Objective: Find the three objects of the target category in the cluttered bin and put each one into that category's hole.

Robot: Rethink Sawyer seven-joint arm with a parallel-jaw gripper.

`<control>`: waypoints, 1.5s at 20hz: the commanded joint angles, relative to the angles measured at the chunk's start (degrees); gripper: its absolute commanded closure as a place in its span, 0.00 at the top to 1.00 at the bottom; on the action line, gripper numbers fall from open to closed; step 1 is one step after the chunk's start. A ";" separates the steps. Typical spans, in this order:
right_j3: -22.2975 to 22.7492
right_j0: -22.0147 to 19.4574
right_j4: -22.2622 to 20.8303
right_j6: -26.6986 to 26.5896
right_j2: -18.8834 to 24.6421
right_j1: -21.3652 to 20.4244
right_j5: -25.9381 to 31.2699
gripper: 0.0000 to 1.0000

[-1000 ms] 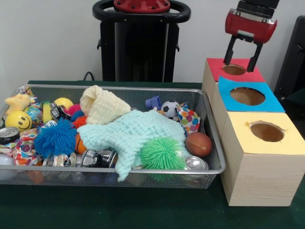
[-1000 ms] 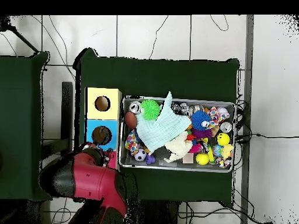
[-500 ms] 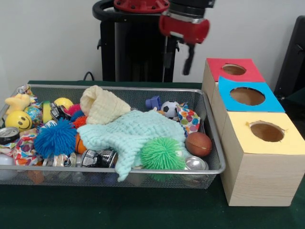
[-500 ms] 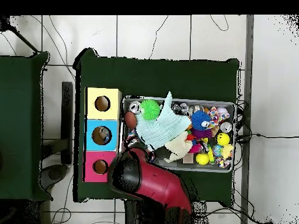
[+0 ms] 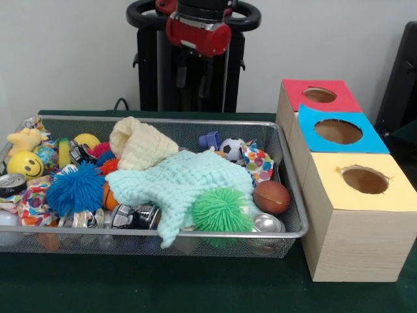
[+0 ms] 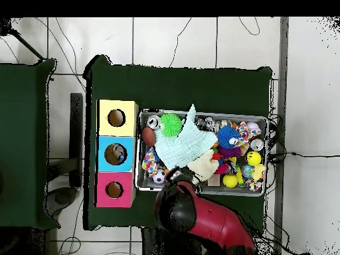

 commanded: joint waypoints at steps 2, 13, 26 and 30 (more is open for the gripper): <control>4.01 -6.49 -11.09 -5.40 12.65 1.26 -3.39 1.00; 3.05 -17.01 -21.83 -6.00 17.49 3.77 -2.54 1.00; -0.46 -33.99 -32.97 -13.50 28.37 3.82 4.18 1.00; -0.08 -39.03 -32.93 -16.96 33.39 1.32 8.72 1.00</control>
